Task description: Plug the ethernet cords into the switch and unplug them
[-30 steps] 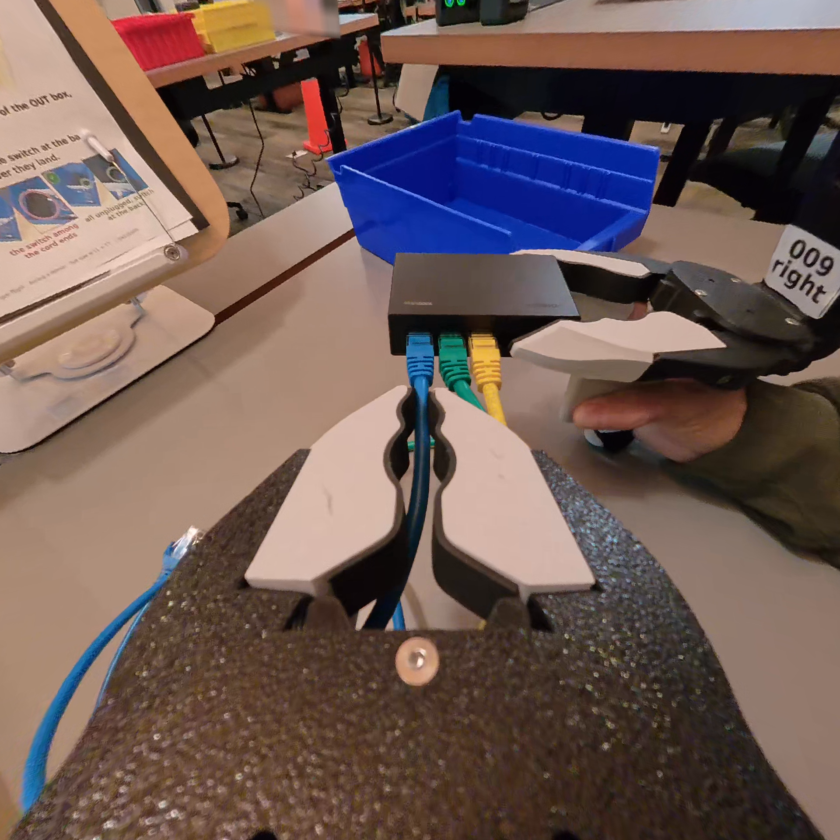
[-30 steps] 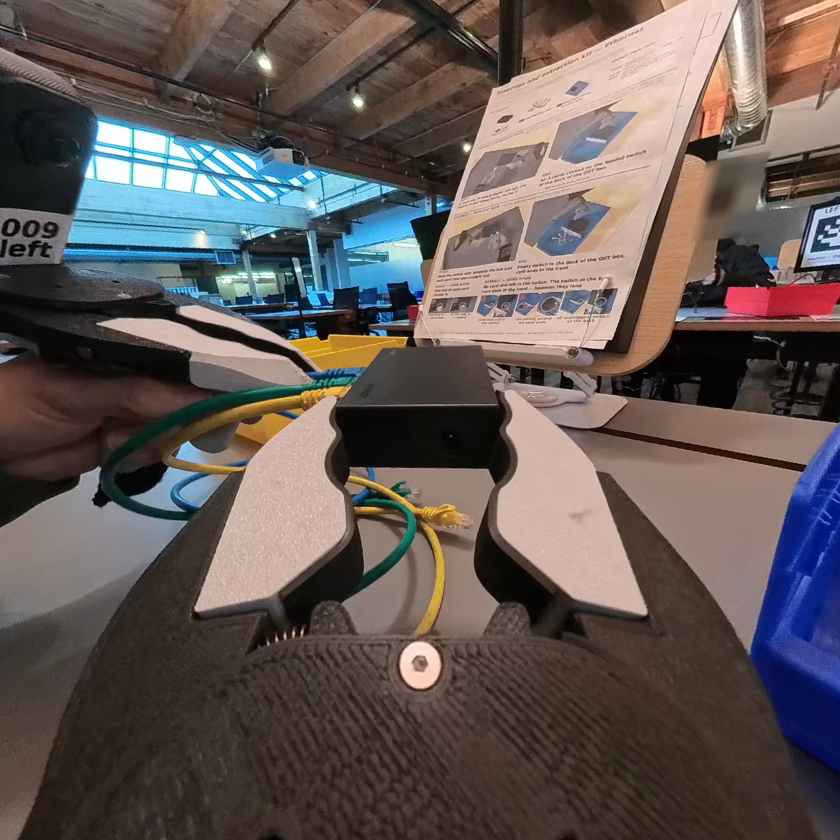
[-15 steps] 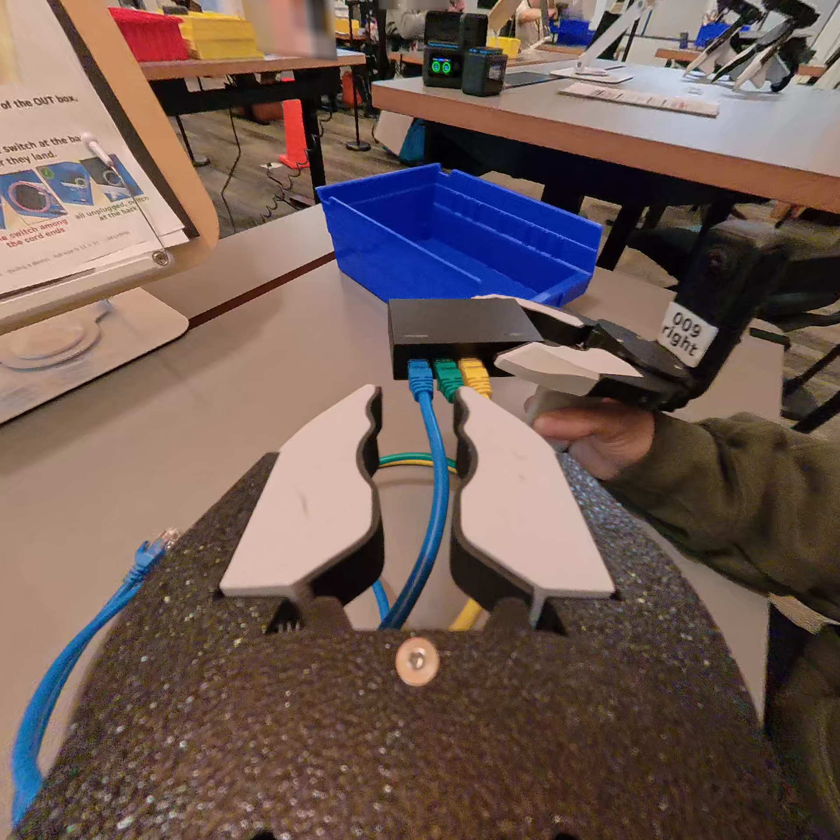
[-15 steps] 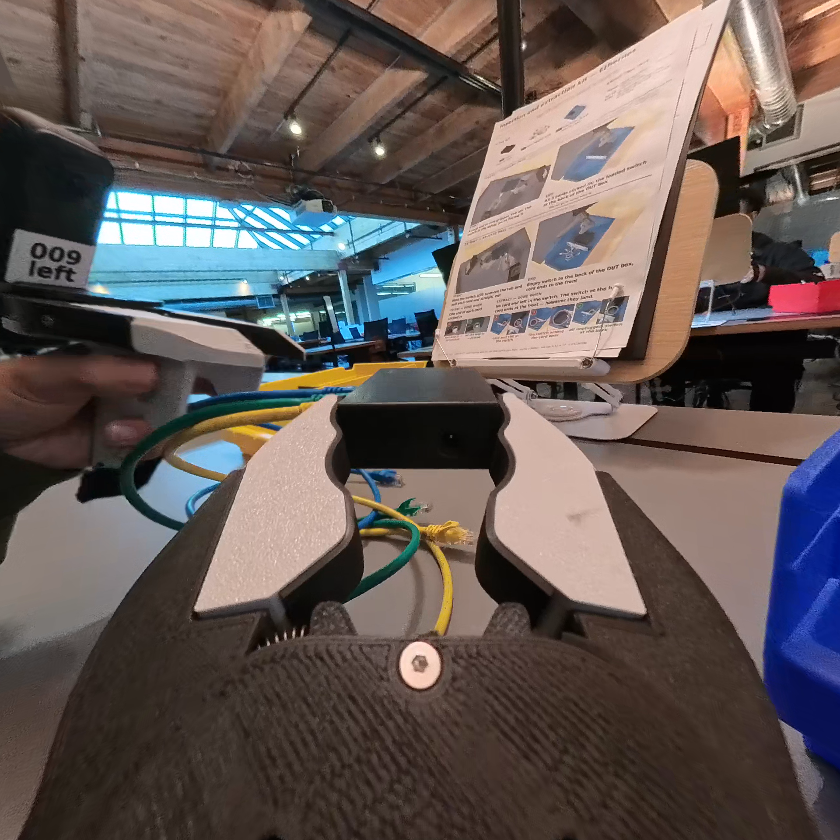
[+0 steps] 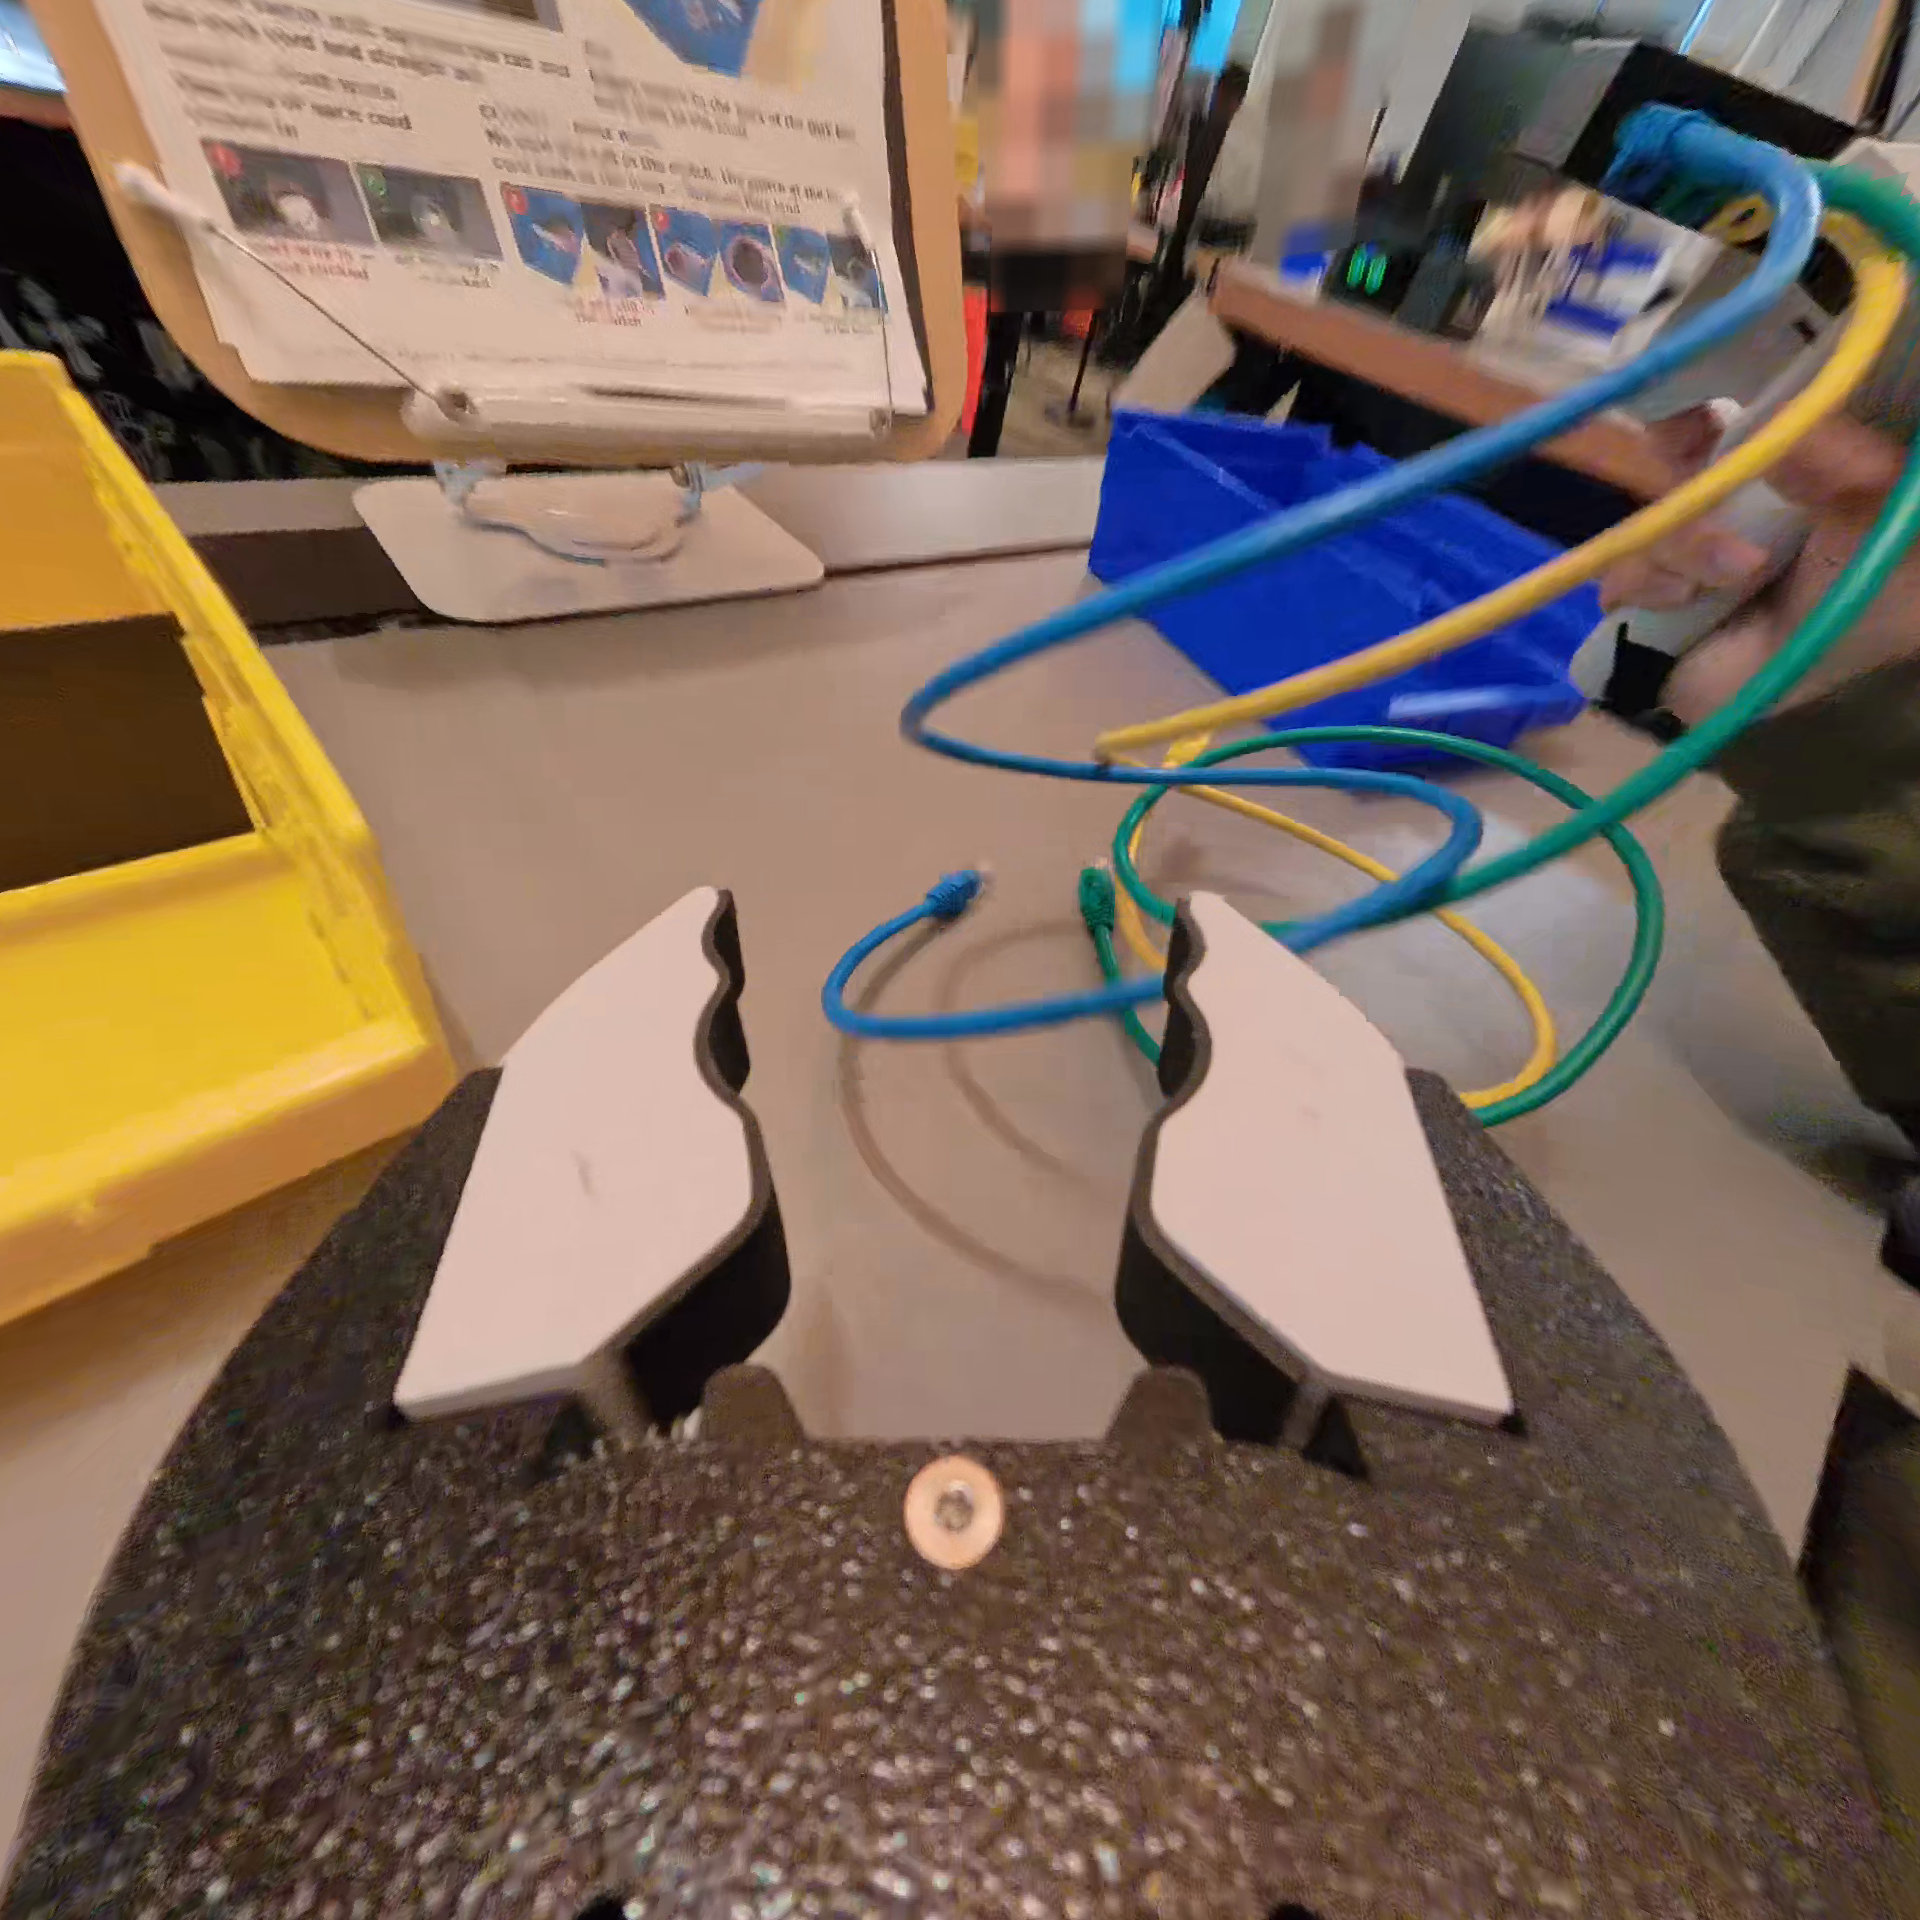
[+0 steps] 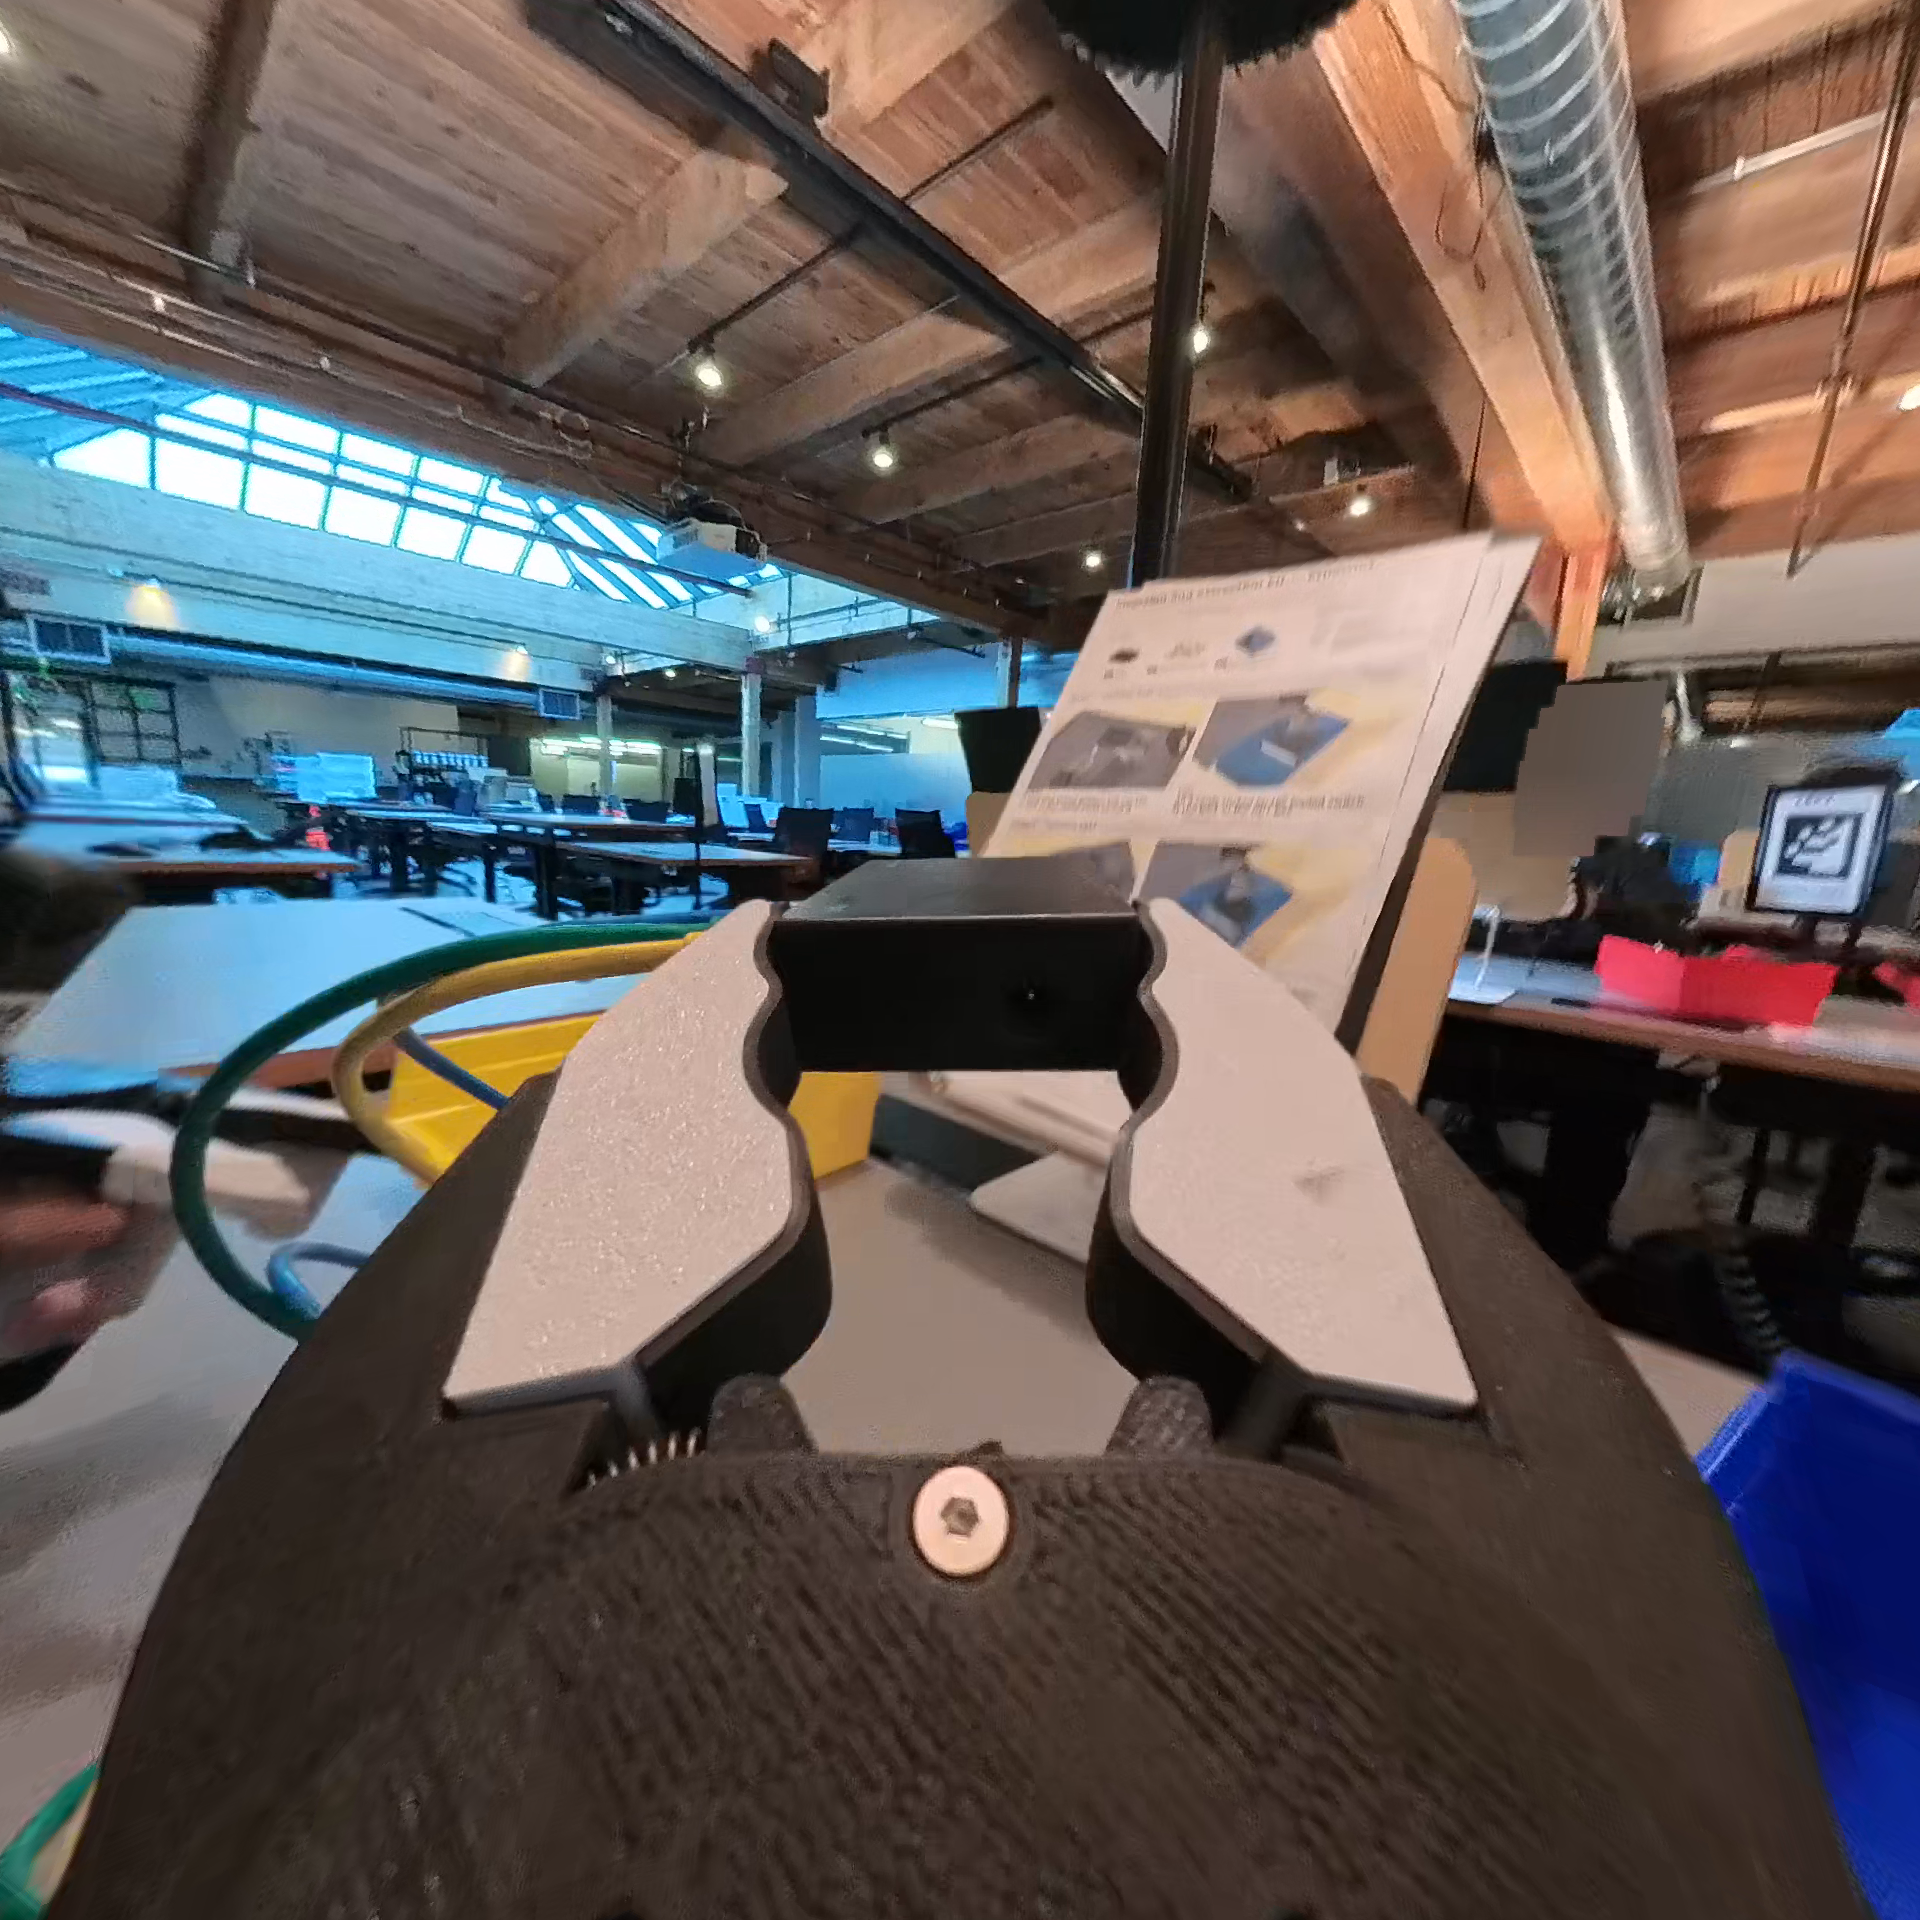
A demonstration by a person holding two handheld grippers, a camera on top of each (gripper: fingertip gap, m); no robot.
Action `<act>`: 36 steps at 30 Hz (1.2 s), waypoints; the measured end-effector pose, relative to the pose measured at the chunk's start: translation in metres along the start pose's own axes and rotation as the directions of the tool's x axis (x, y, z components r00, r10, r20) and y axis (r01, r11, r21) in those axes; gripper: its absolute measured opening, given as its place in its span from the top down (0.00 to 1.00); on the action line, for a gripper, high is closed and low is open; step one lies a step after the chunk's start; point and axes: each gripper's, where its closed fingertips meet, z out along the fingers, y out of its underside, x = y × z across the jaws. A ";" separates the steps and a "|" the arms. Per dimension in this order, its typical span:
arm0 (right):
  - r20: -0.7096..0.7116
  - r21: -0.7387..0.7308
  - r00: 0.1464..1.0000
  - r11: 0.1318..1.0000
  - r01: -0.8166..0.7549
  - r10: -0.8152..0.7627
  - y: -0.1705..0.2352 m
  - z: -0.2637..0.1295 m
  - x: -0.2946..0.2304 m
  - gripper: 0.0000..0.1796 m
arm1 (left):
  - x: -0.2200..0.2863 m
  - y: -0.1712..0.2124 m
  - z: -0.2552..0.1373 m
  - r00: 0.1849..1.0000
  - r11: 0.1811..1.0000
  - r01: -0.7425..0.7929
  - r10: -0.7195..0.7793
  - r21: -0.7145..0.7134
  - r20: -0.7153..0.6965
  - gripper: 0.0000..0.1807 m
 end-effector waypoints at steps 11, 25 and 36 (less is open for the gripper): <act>-0.203 -0.006 0.924 0.944 0.330 -0.324 -0.157 0.045 0.091 0.66 | -0.018 0.049 0.008 0.999 0.997 -0.045 0.046 -0.059 0.011 0.56; -0.433 -0.412 0.756 0.854 0.318 -0.490 -0.087 -0.058 0.238 0.66 | -0.016 0.054 0.011 1.000 0.996 -0.018 0.015 -0.091 -0.027 0.57; -0.332 -0.734 0.744 0.654 0.182 -0.580 0.032 -0.142 0.236 0.66 | -0.013 0.057 0.012 0.999 0.994 -0.017 0.013 -0.112 -0.039 0.58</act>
